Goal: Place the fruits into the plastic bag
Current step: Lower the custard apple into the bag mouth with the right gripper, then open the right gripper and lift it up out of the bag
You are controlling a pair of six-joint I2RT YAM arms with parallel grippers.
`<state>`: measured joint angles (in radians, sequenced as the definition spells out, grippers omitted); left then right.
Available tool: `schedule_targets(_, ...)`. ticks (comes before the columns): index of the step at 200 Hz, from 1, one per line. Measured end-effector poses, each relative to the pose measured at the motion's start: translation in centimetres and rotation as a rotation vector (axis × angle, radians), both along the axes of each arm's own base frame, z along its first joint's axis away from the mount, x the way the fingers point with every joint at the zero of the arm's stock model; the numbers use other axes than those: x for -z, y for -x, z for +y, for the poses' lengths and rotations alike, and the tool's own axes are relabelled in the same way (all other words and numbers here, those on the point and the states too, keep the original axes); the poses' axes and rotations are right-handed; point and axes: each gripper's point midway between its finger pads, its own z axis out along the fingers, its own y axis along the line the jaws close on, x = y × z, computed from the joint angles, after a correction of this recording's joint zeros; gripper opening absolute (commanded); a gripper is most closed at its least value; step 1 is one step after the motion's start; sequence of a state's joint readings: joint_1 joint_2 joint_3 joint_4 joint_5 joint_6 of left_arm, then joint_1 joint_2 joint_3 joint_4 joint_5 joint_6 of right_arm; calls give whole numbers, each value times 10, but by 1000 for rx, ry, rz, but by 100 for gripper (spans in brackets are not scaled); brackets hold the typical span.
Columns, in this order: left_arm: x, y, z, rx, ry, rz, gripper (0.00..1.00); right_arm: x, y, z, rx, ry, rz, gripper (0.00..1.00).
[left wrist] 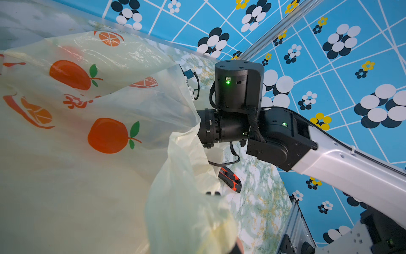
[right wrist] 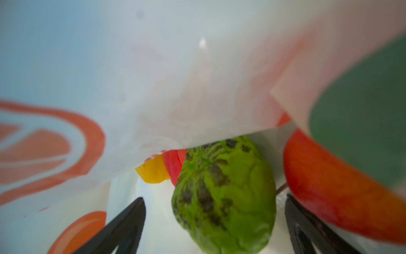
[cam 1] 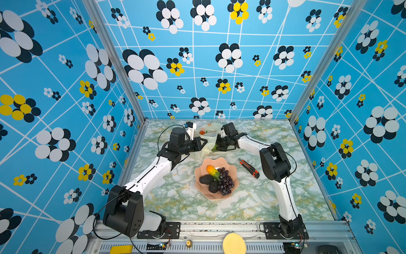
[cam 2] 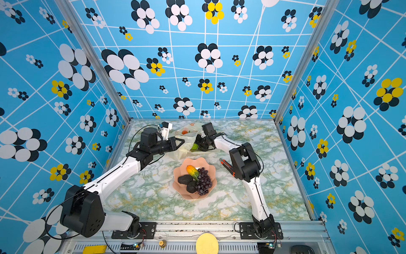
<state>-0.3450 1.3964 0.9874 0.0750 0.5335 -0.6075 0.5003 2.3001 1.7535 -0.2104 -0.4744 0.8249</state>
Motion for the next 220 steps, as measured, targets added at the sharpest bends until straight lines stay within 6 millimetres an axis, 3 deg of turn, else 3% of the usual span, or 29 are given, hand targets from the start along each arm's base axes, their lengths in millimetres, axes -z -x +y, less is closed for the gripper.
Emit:
schedule_targets(34,1,-8,0,-11,6,21,0,-13,5,-8,-40,64,-37,99)
schedule_targets(110,4,-18,-4,-19,32,77,0,-76,12,-23,-106,144,-184,100)
schedule_targets(220,12,-18,-6,-15,42,115,0,-115,36,-46,-138,211,-286,100)
